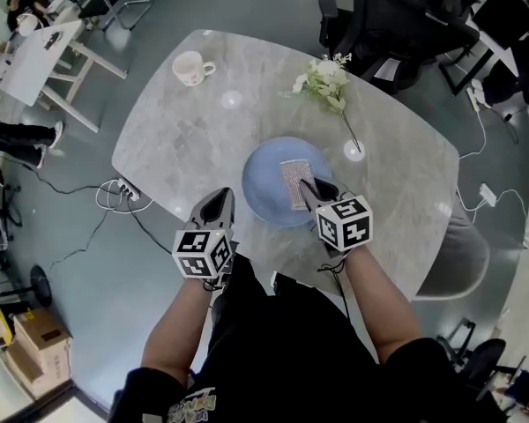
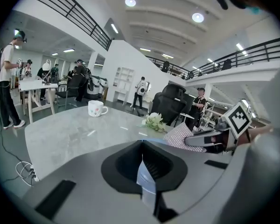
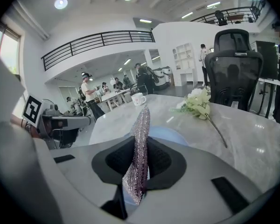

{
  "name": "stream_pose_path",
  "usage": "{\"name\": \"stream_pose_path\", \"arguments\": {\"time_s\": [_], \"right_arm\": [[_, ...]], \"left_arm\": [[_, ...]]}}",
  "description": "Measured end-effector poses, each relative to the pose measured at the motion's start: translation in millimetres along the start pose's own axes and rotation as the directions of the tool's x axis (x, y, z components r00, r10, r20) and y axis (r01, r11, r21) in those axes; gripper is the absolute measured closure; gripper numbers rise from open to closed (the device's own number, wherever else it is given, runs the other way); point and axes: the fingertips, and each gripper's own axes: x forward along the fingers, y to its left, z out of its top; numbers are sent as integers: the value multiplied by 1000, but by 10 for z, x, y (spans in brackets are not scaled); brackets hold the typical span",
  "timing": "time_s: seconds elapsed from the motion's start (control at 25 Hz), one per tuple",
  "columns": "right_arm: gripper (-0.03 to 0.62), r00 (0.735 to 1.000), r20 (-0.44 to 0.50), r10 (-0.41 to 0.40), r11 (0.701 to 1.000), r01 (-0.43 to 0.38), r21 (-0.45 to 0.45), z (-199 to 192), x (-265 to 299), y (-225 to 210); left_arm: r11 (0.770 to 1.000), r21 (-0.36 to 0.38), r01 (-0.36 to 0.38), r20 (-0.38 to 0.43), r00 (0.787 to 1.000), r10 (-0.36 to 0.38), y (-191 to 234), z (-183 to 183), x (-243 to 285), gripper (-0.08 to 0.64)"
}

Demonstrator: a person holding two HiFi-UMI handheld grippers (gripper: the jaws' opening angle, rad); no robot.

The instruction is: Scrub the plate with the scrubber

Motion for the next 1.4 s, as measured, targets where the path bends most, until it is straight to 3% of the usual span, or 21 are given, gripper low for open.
{"name": "stream_pose_path", "arguments": {"time_s": [0.32,0.52,0.84,1.12,1.4], "right_arm": [[517,997,74,26,1000,-26,1,50,-398,320],[517,993,114,-14,999,9,36,-50,-608,596],[518,973,180,-143,986,125,111,-283,-1052,1272],[518,942,230,-243,966,213,145,-494,-1467,1828],[518,922,249,-296,948,252,192,-786,-1643,2189]], "left_arm": [[992,56,111,22,993,-112,-309,82,-729,541],[974,70,217,35,975,-220,-449,29,-1078,541],[923,121,365,21,929,-370,-480,-88,-1622,541],[866,155,476,-14,877,-480,-577,-230,-1994,541],[815,191,547,-51,835,-548,-686,-398,-2249,541]]}}
